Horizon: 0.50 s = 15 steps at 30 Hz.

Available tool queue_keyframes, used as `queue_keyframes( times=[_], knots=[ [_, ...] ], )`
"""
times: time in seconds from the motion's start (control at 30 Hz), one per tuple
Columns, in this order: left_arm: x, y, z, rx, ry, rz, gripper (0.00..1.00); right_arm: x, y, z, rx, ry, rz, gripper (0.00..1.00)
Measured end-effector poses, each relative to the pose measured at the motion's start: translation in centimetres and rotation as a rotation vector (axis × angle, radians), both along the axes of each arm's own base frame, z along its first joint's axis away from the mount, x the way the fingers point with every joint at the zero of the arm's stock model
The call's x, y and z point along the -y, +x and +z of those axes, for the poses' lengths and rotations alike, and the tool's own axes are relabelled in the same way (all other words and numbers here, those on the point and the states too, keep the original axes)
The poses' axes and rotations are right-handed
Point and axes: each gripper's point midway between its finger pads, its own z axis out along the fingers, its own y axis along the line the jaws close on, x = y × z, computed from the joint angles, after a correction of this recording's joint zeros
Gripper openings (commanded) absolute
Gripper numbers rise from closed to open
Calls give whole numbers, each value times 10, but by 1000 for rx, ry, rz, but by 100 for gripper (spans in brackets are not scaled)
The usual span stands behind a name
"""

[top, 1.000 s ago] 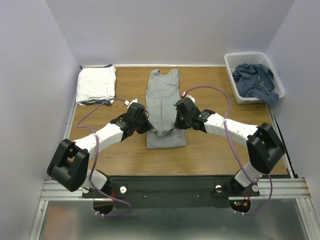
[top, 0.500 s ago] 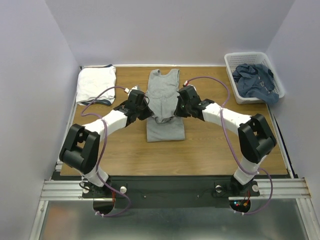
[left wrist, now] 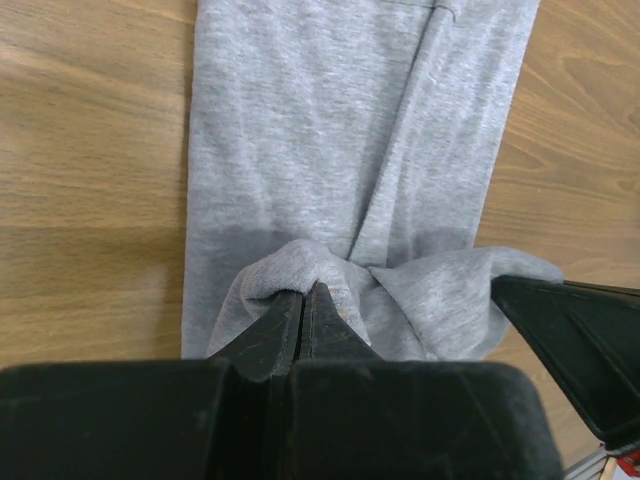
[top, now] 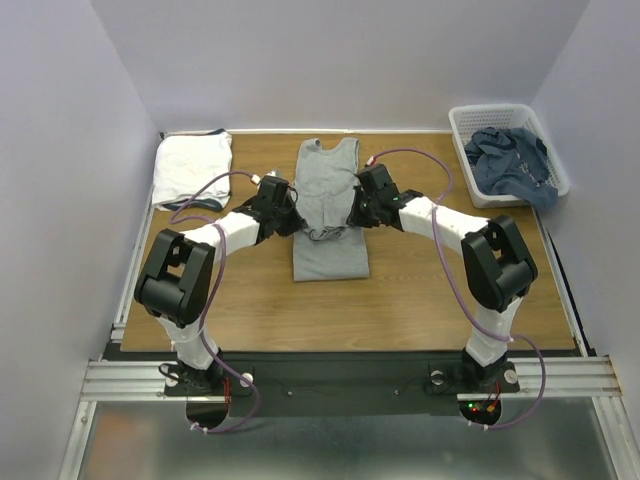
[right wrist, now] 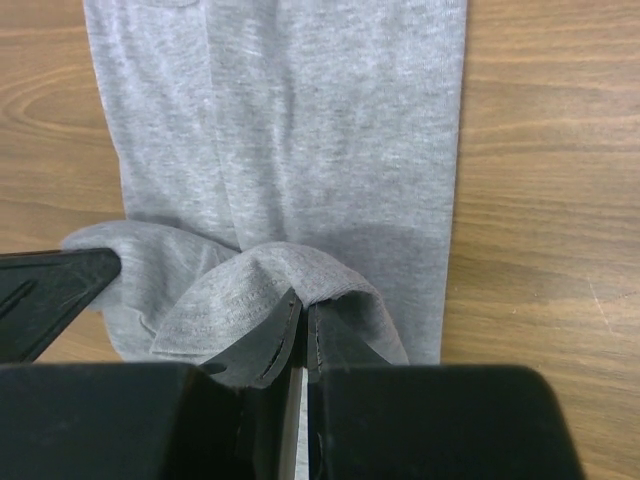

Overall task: Fold and stack the tank tops
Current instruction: Fold the tank top

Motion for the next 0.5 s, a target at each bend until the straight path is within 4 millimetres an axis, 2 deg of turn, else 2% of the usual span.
queue_keyframes(
  times=[0.17,0.5],
  knots=[
    [-4,5,0,1,-2,6,0,-2,7,6,14,14,-3,4],
    [-4,27,20,47,-36,12,0,7,15,7,15,18,-25,3]
  ],
)
